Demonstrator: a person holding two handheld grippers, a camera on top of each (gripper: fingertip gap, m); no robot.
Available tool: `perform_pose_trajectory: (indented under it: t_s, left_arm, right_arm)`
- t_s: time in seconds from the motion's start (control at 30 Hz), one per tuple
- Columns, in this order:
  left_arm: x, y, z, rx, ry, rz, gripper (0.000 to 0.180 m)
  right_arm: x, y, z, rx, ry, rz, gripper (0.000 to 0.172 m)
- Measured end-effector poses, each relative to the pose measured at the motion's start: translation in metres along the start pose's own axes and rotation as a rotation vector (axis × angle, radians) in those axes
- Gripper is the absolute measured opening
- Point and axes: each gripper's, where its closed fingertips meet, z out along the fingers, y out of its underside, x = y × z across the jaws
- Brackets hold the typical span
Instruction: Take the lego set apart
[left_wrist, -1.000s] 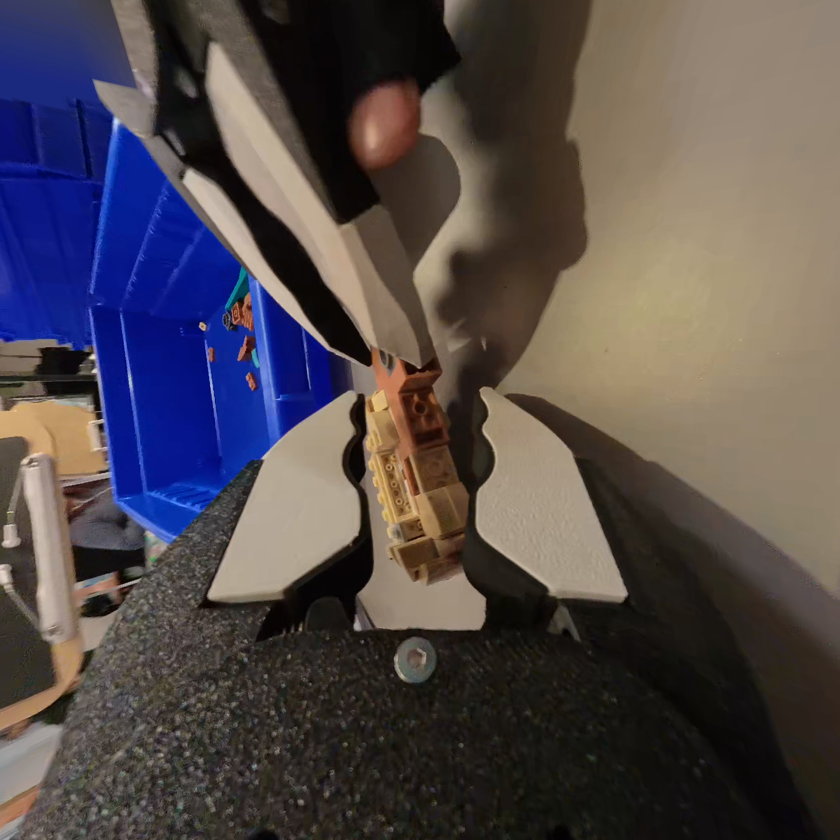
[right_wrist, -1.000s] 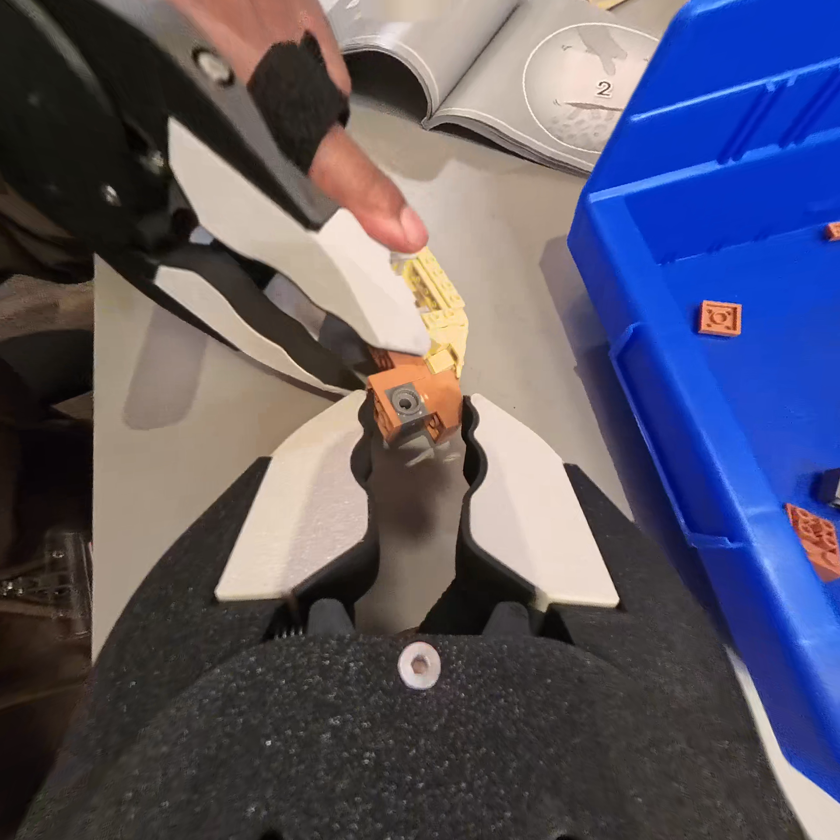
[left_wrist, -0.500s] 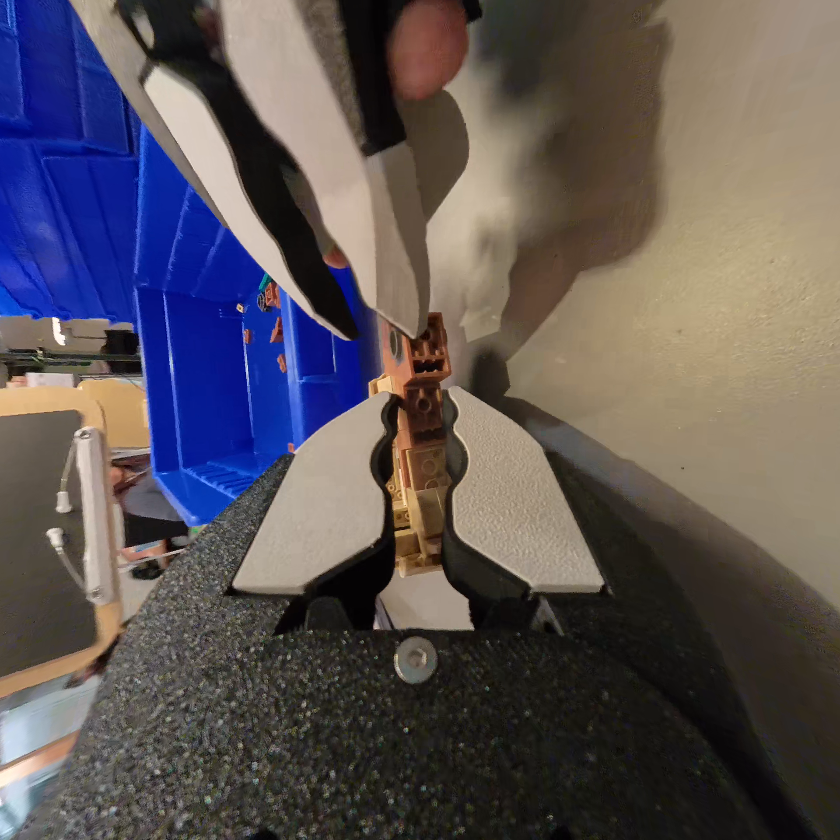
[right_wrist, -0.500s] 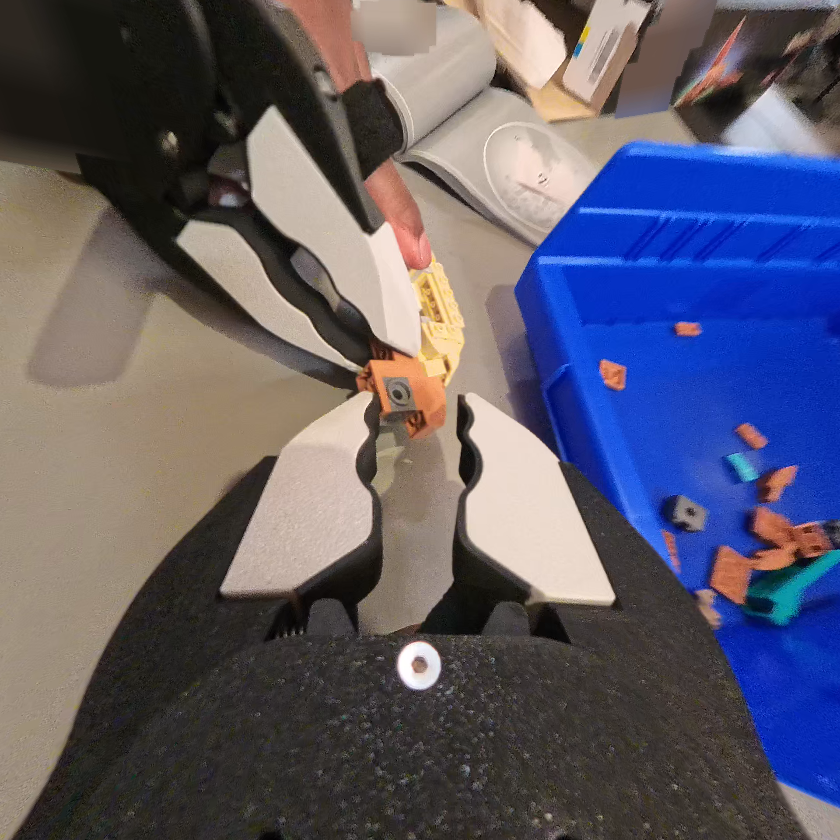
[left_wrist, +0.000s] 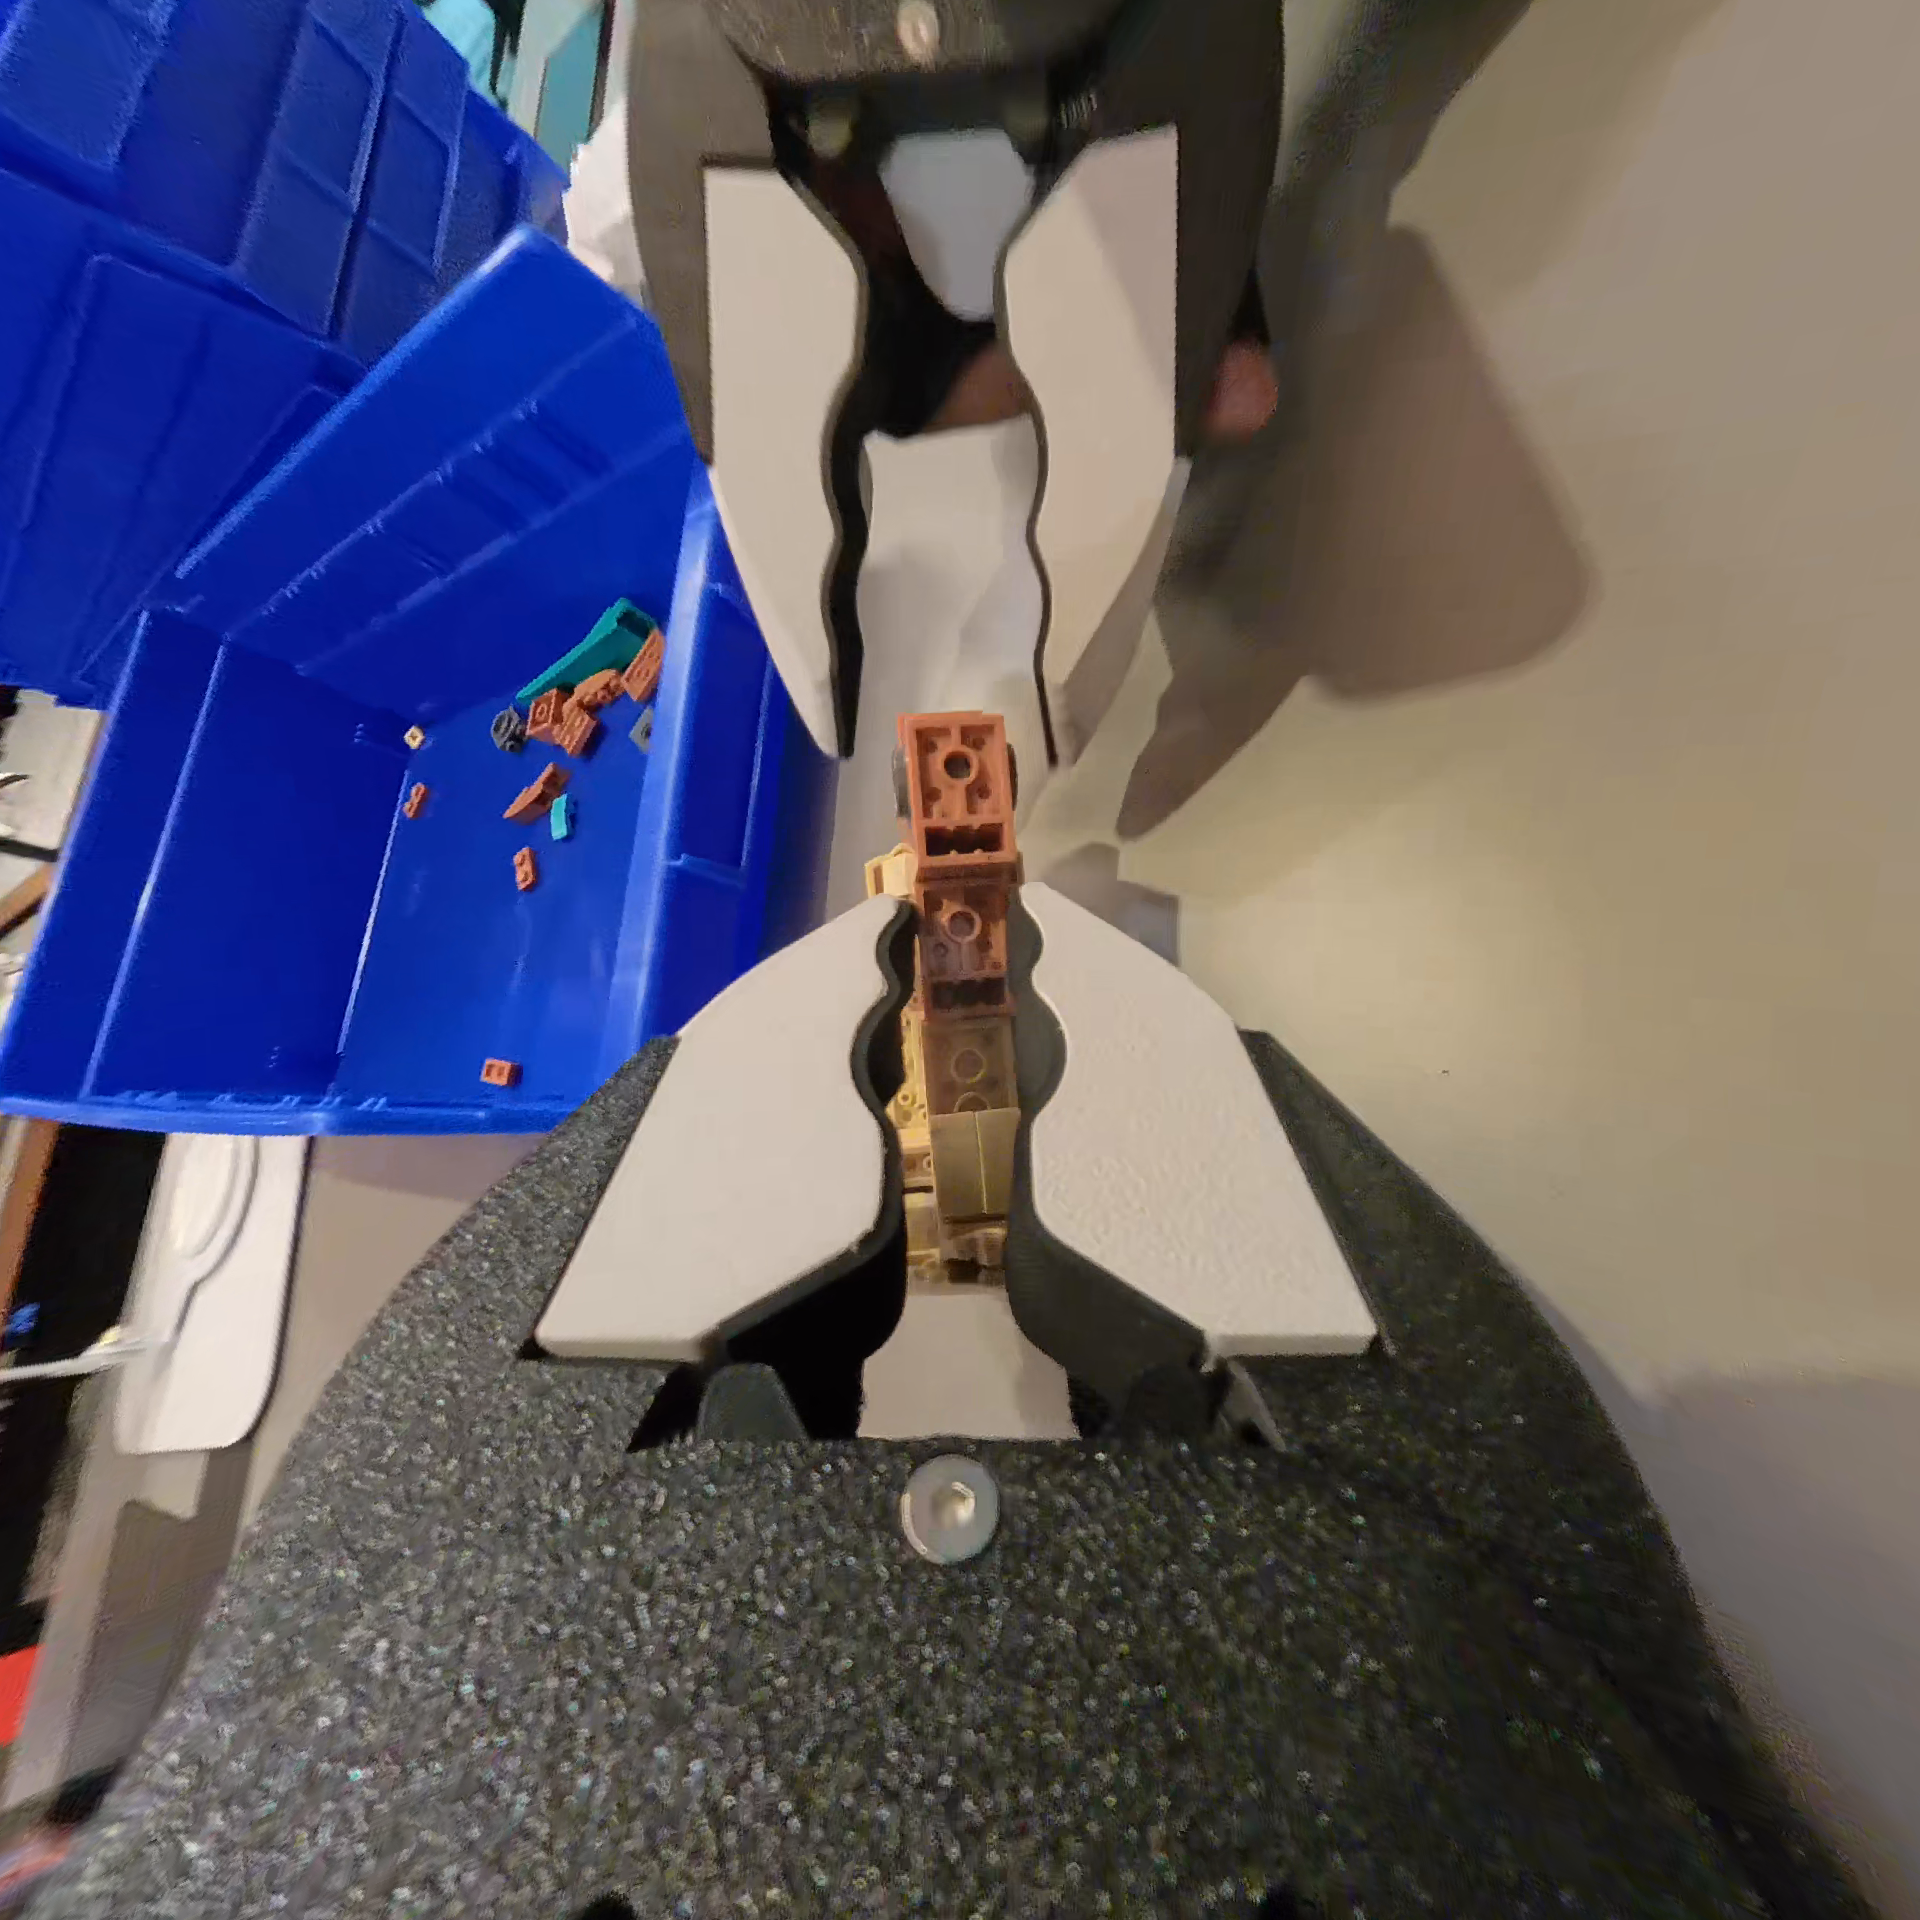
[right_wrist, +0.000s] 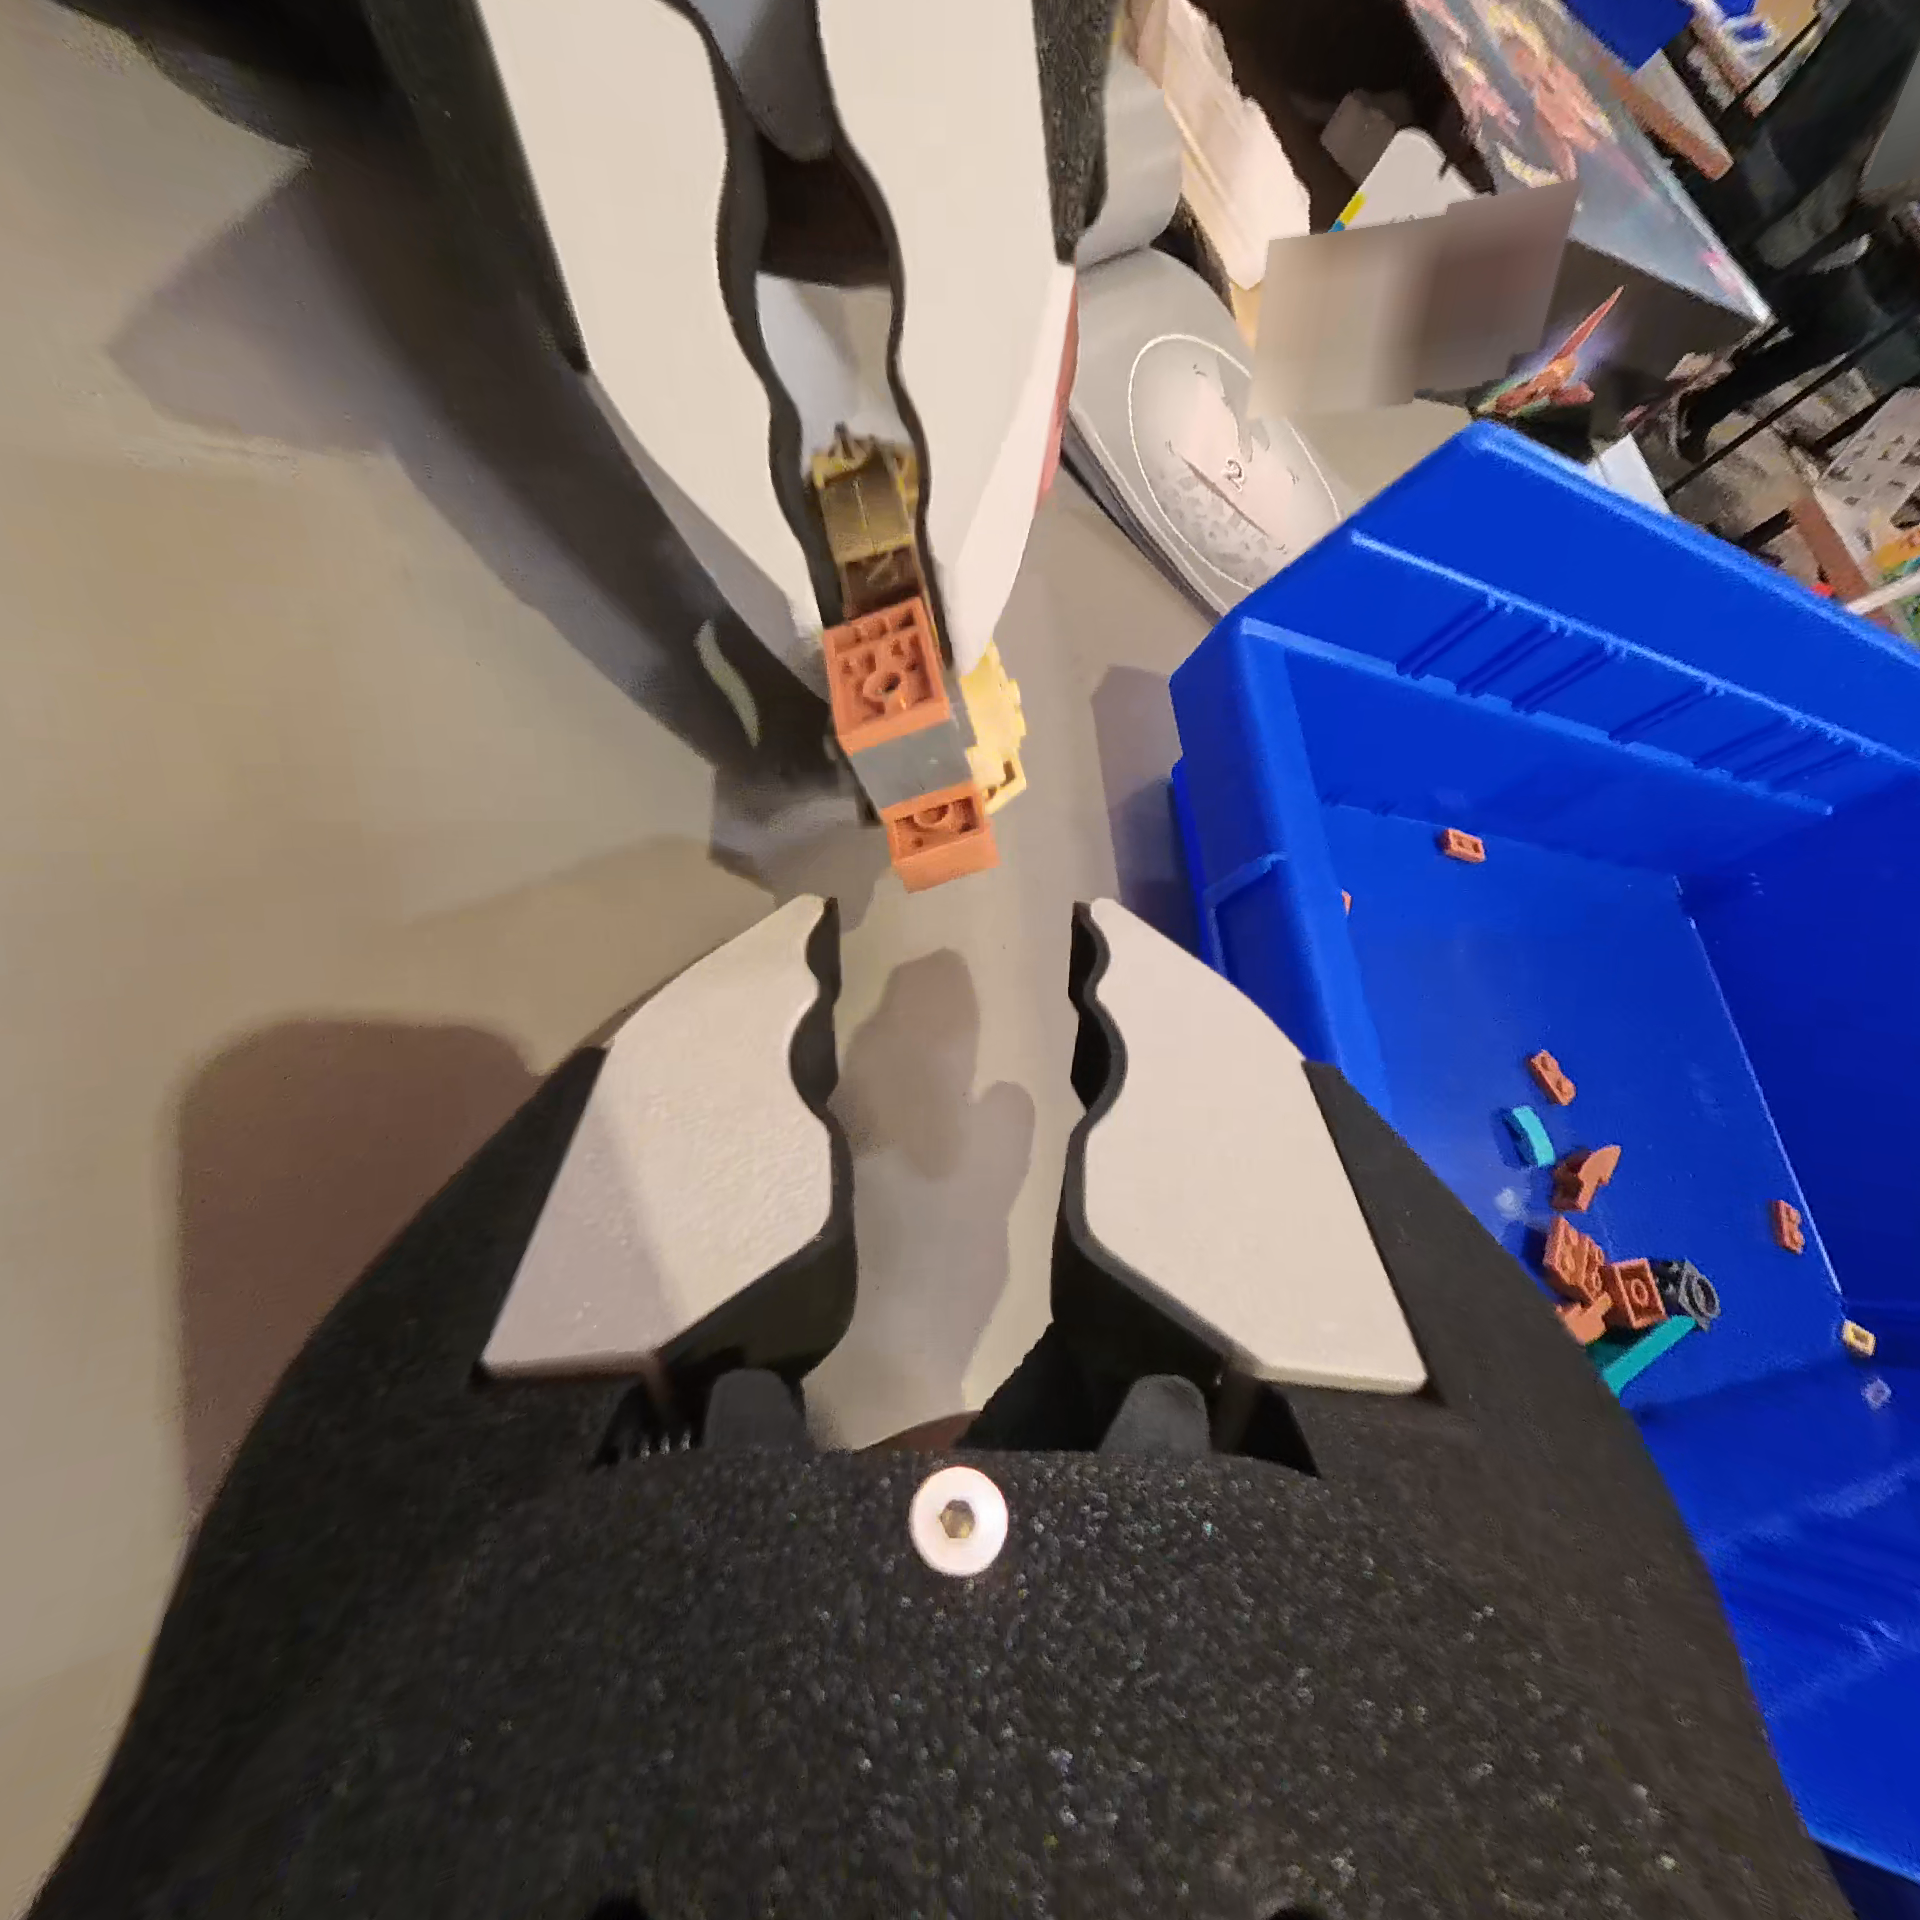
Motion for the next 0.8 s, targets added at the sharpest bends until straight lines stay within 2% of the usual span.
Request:
perform_pose_trajectory:
  t_s: [0.17, 0.3, 0.4, 0.5, 0.63, 0.8]
  left_arm:
    - [-0.001, -0.016, -0.009, 0.153, 0.091, -0.178, 0.016]
    - [-0.007, -0.015, -0.013, 0.220, 0.152, -0.338, 0.016]
    - [-0.010, -0.009, -0.011, 0.227, 0.178, -0.422, 0.016]
    - [-0.010, -0.007, -0.009, 0.231, 0.191, -0.451, 0.016]
    - [-0.006, -0.004, -0.006, 0.199, 0.194, -0.422, 0.016]
    - [-0.003, -0.006, -0.006, 0.199, 0.202, -0.411, 0.016]
  right_arm:
    - [0.001, -0.018, -0.001, 0.119, 0.025, 0.000, 0.025]
    - [0.000, -0.025, -0.003, 0.201, -0.038, 0.124, 0.013]
    - [0.004, -0.030, -0.007, 0.259, -0.075, 0.232, 0.011]
    - [0.006, -0.031, -0.007, 0.267, -0.104, 0.304, 0.013]
    - [0.004, -0.021, -0.003, 0.199, -0.078, 0.243, 0.024]
    - [0.002, -0.024, -0.002, 0.218, -0.097, 0.254, 0.023]
